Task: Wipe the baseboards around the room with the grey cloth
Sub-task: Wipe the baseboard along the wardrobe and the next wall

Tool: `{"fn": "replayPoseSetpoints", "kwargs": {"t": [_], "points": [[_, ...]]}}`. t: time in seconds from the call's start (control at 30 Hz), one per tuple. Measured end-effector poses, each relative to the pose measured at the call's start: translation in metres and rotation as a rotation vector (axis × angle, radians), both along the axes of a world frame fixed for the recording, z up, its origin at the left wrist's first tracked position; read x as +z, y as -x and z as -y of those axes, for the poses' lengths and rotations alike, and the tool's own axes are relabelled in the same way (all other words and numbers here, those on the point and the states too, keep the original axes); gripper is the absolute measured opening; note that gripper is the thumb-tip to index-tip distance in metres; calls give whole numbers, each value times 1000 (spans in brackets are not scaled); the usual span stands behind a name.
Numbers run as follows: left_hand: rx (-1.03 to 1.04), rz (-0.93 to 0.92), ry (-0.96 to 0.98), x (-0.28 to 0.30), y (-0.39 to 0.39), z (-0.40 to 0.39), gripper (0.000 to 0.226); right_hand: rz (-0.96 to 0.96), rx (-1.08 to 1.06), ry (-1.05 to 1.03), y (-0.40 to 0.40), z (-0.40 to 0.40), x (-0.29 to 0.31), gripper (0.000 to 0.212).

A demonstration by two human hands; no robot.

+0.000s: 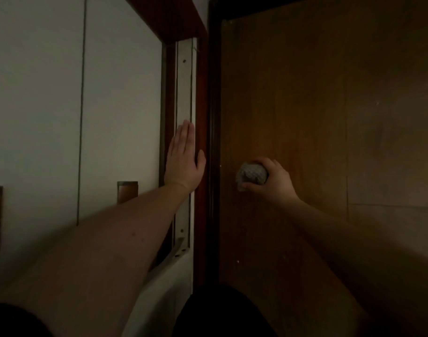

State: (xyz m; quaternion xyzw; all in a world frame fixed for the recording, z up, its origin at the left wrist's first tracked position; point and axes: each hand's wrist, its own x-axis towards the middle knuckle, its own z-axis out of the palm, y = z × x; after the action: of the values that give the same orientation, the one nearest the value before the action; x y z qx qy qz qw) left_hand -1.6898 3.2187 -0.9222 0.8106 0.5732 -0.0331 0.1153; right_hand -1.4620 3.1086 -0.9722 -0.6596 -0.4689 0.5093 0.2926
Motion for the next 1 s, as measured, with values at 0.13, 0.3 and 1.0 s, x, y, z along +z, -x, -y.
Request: {"fn": "replayPoseSetpoints", "kwargs": {"t": [0.13, 0.3, 1.0], "points": [[-23, -16, 21, -1, 0, -4, 70, 67, 64, 5, -20, -17, 16, 52], [-37, -15, 52, 0, -3, -2, 68, 185, 142, -12, -47, -57, 51, 41], [-38, -61, -79, 1, -8, -8, 65, 10, 10, -38, 39, -33, -5, 44]]}}
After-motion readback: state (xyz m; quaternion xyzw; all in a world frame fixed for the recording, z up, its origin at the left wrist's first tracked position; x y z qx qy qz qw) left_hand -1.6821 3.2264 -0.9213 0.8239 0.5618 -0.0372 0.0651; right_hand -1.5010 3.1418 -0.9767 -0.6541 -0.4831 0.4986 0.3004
